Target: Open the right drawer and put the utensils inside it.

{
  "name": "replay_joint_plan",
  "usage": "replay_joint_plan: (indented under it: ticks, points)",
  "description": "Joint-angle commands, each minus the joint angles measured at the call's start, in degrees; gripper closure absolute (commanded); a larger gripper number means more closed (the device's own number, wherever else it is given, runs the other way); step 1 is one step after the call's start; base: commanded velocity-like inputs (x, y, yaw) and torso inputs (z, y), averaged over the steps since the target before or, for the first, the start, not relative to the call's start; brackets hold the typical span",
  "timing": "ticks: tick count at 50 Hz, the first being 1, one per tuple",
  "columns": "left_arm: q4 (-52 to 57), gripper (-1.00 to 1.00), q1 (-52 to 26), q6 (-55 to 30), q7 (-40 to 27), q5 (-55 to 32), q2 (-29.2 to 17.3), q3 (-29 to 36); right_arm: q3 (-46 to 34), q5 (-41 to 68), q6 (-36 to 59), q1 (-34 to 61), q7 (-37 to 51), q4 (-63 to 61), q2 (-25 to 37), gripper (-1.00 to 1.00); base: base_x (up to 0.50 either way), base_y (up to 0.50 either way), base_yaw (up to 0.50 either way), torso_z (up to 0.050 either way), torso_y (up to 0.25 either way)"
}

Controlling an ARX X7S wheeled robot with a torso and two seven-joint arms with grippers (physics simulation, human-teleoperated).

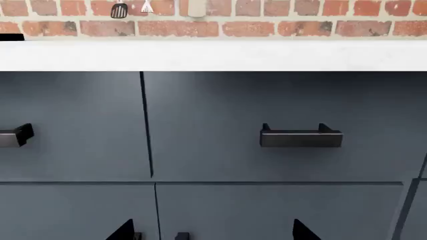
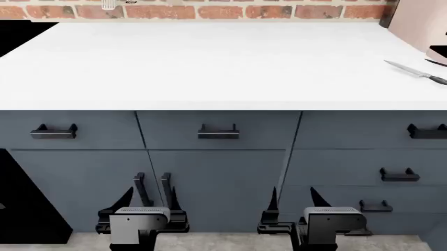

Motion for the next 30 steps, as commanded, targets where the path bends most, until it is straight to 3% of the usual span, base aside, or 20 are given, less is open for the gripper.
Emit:
replay_joint_plan:
  ticks: [1,30]
  points:
    - [0.0,-1.00,0.7,-0.3,-1.1,-0.4,-0.9,1.5,-0.6,2.6,0.6,-0.7,0.0,-0.3,1.0,-1.00,0.00,-0.15,0.00,0.000,0.000]
    - [-0.8,-1.00,0.4,-0.3,-5.4,-2.1,-4.4,5.3,-4.6,3.2,2.6,-0.5,5.6,-1.0,4.4,-1.00,0.00,-0.50,0.00,0.000,0.000]
